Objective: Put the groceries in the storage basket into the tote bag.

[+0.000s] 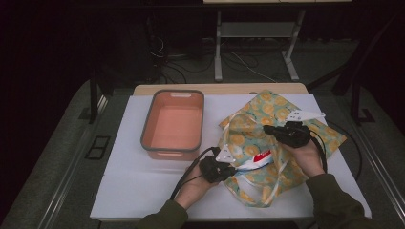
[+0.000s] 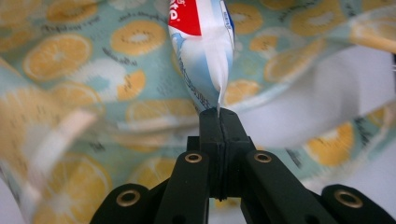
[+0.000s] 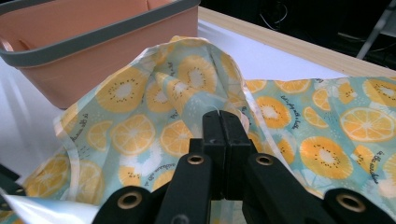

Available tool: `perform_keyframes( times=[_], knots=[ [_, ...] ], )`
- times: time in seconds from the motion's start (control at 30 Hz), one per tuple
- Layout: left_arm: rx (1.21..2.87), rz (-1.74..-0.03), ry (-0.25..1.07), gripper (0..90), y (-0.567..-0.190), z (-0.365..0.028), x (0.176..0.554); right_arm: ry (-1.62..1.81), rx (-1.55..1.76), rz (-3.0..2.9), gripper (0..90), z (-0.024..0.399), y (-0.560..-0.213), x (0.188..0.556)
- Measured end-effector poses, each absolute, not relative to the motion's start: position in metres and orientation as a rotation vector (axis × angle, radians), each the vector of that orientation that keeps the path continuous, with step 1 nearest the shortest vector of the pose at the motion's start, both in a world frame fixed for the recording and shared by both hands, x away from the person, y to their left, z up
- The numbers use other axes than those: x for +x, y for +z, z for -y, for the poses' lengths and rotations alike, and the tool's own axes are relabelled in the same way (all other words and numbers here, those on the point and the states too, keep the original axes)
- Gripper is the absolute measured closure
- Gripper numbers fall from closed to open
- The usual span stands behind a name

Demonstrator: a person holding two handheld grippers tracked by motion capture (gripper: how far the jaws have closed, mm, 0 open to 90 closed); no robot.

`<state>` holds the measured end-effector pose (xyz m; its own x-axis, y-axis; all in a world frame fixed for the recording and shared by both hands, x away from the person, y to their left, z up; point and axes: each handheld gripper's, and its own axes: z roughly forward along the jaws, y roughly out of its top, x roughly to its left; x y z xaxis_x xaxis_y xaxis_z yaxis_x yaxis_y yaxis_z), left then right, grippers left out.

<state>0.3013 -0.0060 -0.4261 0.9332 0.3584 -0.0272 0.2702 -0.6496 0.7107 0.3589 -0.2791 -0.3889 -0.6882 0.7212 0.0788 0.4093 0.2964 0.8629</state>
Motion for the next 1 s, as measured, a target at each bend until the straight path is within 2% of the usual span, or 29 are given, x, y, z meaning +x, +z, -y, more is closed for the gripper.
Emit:
perform_keyframes(
  times=[0.53,1.0],
  knots=[
    [2.268,-0.562,0.167,89.8,-0.424,0.064,0.359,1.354,1.013,-2.245,89.7,0.280,-0.388,0.358],
    [2.222,-0.674,0.141,89.4,-0.433,0.092,0.394,1.363,1.014,-2.243,89.7,0.282,-0.387,0.357]
  ],
)
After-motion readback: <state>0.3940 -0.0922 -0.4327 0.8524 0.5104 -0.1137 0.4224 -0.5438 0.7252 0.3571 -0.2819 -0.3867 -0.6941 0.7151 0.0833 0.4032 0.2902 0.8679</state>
